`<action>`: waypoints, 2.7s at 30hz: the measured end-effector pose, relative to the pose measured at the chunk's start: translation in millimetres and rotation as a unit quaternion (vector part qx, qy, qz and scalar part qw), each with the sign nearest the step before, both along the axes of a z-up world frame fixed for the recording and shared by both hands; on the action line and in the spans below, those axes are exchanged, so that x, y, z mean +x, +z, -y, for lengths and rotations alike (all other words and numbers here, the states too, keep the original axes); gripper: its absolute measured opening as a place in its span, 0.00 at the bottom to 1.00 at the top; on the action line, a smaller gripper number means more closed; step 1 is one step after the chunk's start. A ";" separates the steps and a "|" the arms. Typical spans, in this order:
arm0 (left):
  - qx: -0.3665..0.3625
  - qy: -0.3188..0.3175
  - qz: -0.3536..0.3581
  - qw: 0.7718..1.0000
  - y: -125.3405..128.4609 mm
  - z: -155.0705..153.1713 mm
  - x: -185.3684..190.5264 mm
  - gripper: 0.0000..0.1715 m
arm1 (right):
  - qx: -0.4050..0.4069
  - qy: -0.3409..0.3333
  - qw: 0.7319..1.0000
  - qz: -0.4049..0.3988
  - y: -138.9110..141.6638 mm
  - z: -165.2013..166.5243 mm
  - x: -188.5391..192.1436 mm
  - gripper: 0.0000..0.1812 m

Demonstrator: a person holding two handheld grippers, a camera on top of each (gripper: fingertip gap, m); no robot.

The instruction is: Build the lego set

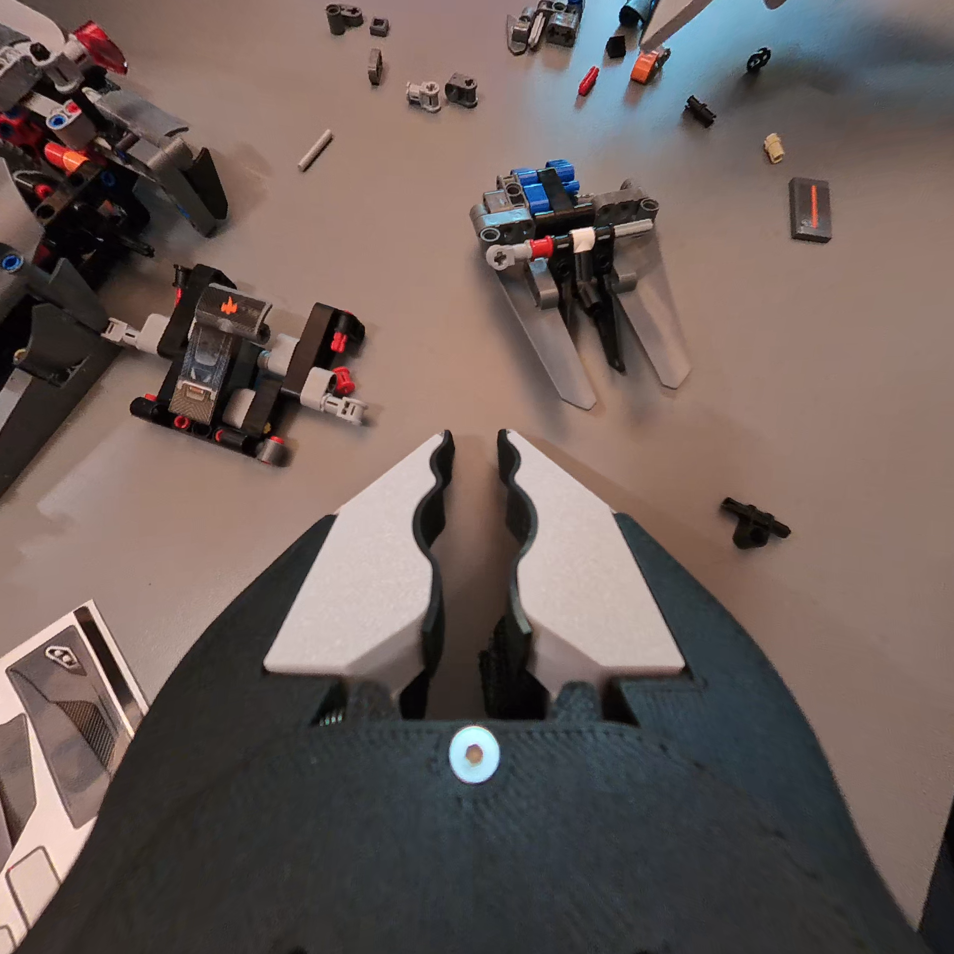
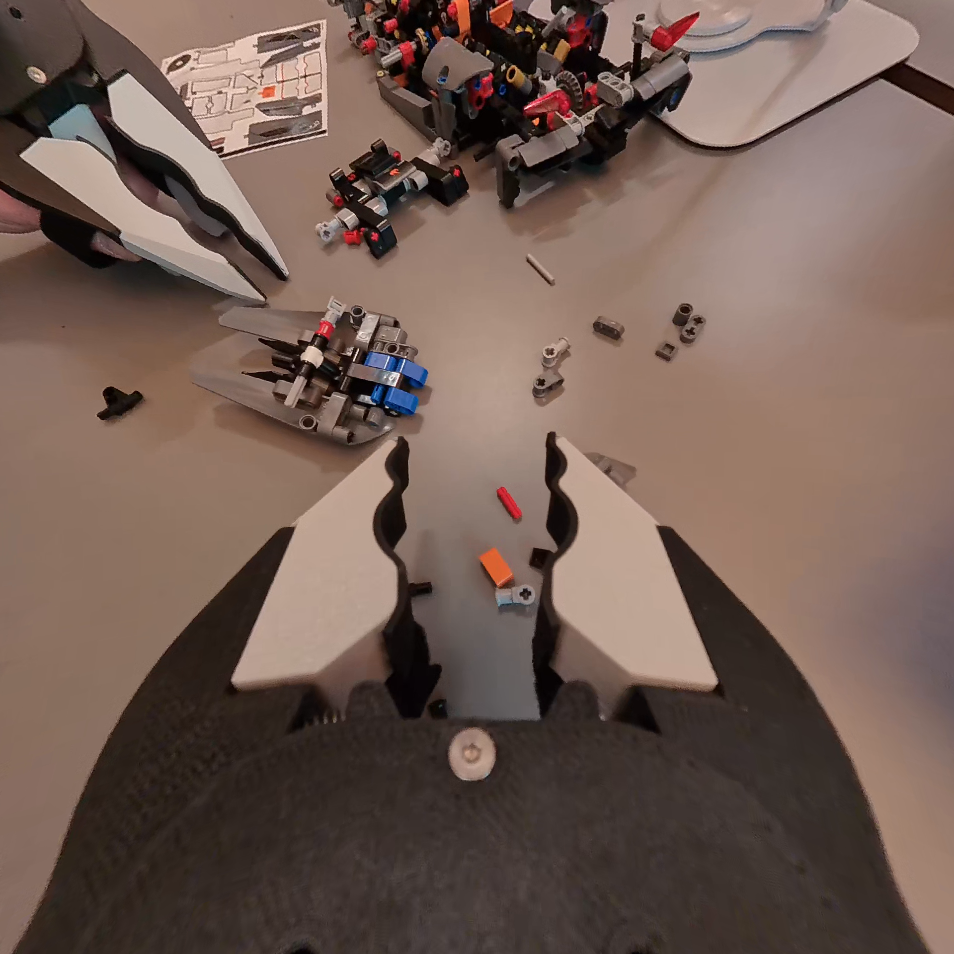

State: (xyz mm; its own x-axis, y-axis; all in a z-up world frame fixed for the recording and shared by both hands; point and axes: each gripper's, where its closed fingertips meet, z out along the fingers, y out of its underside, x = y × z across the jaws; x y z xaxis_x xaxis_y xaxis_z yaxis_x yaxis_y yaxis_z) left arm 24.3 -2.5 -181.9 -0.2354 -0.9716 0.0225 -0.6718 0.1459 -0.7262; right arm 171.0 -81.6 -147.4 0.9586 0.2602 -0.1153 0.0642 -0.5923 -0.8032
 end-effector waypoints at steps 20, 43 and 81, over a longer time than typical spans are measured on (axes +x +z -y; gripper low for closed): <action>0.011 0.003 0.010 1.000 2.8 -0.9 8.3 0.19 | -0.007 0.005 1.000 0.003 -2.6 0.5 -1.7 0.28; 0.001 -0.029 0.041 0.999 34.1 52.0 15.7 0.42 | -0.014 0.011 1.000 0.000 -5.3 0.6 -4.8 0.29; 0.056 0.014 -0.013 0.998 7.8 51.1 25.8 0.32 | -0.009 0.003 1.000 0.004 -0.2 2.0 -3.0 0.28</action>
State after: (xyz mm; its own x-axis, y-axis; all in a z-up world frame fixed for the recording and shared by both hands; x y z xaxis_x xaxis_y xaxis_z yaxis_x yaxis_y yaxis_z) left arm 50.1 -53.6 -174.2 -0.2084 -0.9747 -0.0809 -0.6948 0.2058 -0.6891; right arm 168.0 -83.6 -147.6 0.9581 0.2634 -0.1129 0.0731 -0.6058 -0.7923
